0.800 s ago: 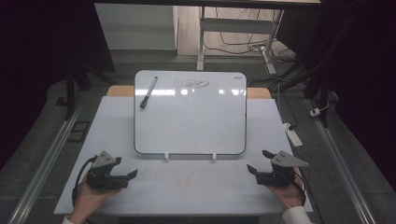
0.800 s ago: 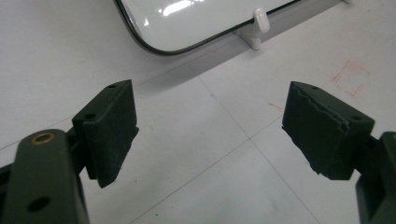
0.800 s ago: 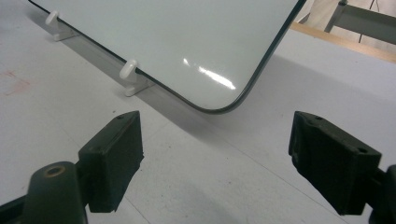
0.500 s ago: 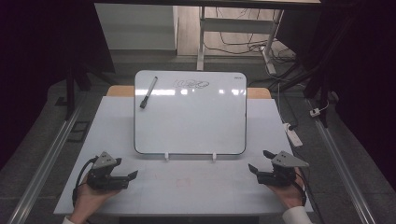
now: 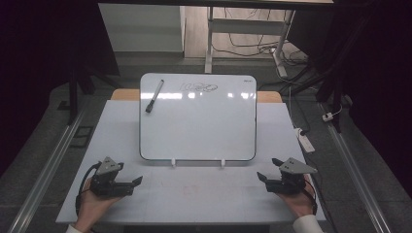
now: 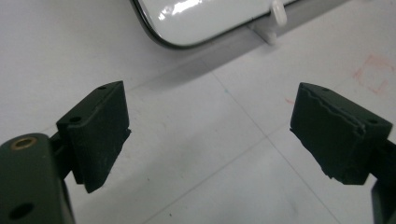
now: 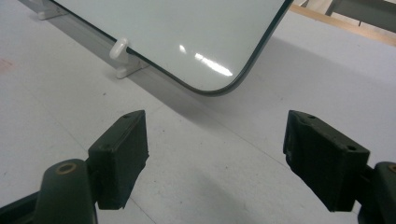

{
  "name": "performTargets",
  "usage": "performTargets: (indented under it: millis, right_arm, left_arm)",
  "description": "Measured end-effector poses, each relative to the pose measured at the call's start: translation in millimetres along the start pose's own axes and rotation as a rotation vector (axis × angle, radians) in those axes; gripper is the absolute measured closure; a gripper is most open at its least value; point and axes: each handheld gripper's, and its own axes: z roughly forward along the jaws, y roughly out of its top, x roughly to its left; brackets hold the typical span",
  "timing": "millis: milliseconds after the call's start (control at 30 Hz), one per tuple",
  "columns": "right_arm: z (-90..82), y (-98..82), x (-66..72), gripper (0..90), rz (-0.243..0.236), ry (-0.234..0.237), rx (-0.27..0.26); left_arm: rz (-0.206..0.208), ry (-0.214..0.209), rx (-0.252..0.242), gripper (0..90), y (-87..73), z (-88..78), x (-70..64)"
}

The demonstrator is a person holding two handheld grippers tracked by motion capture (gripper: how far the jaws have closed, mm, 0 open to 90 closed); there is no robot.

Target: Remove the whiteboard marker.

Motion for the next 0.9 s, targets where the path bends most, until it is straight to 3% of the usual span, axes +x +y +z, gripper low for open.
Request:
performTargets:
  millis: [267, 467, 633, 900]
  right_arm:
    - [2.2, 0.2, 1.5, 21.9, 0.002, 0.003, 0.01]
    - [3.1, -0.6, 3.0, 22.3, 0.001, 0.009, 0.019]
    - [4.2, -1.2, 3.5, 22.3, -0.007, 0.006, 0.024]
    - [6.9, -2.6, 4.5, 22.6, -0.009, 0.008, 0.039]
  left_arm:
    - [-0.017, 0.022, -0.067, 21.5, 37.8, -6.9, 6.3]
    - [-0.007, 0.023, -0.094, 25.5, 75.3, 0.8, 11.7]
    - [0.019, 0.031, -0.112, 31.6, 111.2, 7.7, 14.9]
    - [0.068, 0.086, -0.123, 37.6, 159.1, 16.6, 18.9]
